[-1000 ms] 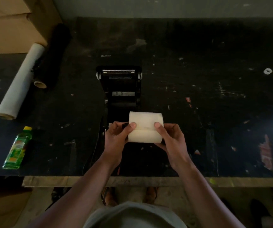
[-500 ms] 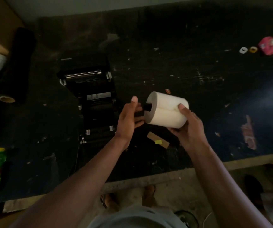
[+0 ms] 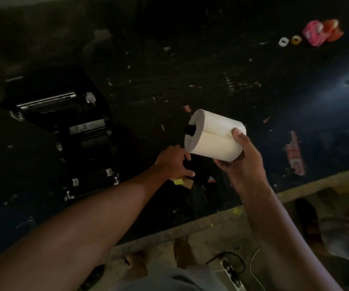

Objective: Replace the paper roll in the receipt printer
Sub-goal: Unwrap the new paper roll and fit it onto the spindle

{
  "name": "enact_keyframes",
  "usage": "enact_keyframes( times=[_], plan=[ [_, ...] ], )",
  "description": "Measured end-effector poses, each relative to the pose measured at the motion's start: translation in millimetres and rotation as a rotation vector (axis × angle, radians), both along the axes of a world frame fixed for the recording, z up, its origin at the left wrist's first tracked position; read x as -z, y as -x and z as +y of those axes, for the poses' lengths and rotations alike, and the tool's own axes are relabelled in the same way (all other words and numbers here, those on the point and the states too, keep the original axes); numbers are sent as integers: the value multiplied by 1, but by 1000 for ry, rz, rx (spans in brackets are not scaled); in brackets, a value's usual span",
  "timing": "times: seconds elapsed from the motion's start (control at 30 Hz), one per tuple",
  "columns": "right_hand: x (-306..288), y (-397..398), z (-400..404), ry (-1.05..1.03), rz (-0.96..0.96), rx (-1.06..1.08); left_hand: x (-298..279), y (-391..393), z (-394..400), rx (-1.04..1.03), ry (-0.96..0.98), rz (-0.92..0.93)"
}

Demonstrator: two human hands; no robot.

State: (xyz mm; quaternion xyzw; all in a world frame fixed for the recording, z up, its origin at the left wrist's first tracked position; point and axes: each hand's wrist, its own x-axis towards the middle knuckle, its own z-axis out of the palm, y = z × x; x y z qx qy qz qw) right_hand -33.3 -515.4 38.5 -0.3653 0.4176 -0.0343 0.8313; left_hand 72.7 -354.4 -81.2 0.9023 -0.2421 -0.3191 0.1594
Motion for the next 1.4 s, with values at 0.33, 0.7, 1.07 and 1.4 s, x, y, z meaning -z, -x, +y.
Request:
enact_keyframes(
  times=[0.33,0.7,1.07,1.4],
  plan=[
    [13,15,-7,-24,11,17,16,-15,-8,14,25,-199],
    [26,33,-10,-8,66,29,5,-34,-6,23,71,-128],
    [10,23,20,-7,47,-28,-79,-14,83,-707,879,836],
    [-10,8,95,100,16,-205,-109,23,158,-632,961,439]
  ],
)
